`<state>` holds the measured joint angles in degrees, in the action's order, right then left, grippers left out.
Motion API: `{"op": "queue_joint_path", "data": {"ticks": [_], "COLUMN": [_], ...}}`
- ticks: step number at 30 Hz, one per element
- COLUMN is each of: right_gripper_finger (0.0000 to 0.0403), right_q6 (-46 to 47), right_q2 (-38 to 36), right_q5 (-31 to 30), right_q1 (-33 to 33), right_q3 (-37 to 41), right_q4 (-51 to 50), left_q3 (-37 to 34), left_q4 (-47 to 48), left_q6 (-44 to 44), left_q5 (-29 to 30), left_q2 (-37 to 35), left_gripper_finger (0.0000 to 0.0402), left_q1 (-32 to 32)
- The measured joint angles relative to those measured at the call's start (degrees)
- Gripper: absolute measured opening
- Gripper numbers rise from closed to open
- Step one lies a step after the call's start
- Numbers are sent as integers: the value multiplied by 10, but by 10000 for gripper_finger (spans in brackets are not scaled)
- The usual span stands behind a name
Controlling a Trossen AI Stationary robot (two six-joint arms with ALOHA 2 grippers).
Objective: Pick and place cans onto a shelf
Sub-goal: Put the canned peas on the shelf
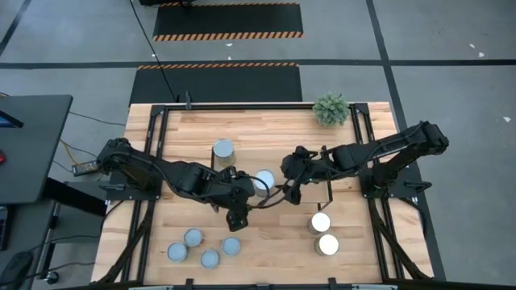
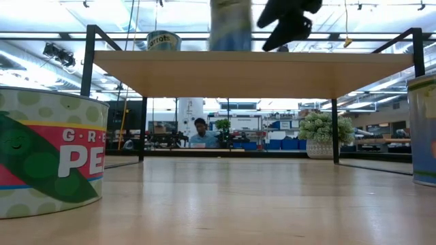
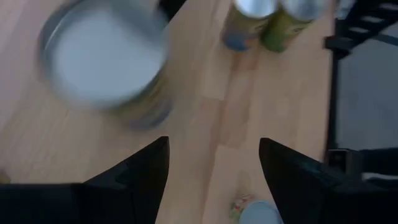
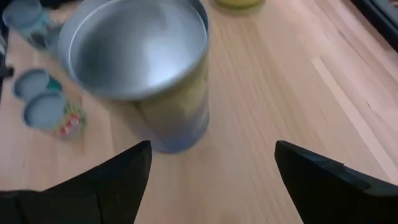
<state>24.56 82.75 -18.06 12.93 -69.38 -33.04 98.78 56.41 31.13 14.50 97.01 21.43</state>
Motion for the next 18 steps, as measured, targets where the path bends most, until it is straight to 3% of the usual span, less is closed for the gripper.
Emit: {"op": "queue_joint_path", "data": {"ticks": [5, 12, 18], "right_gripper_finger": [348, 348, 348], "right_q6": [-6, -5, -8], "right_q2": [14, -1, -23], "right_q5": [29, 42, 27], "right_q1": [-13, 0, 9], "right_q3": [0, -25, -26], "right_q4": [50, -119, -171], "left_q3": [0, 3, 27], "left_q4": [-20, -35, -25], "left_q6": [-48, -68, -69], "left_q5": [0, 4, 9], "left_q2": [-5, -5, -5], "left_gripper_finger": [254, 254, 254], "left_q1": [1, -2, -5]}}
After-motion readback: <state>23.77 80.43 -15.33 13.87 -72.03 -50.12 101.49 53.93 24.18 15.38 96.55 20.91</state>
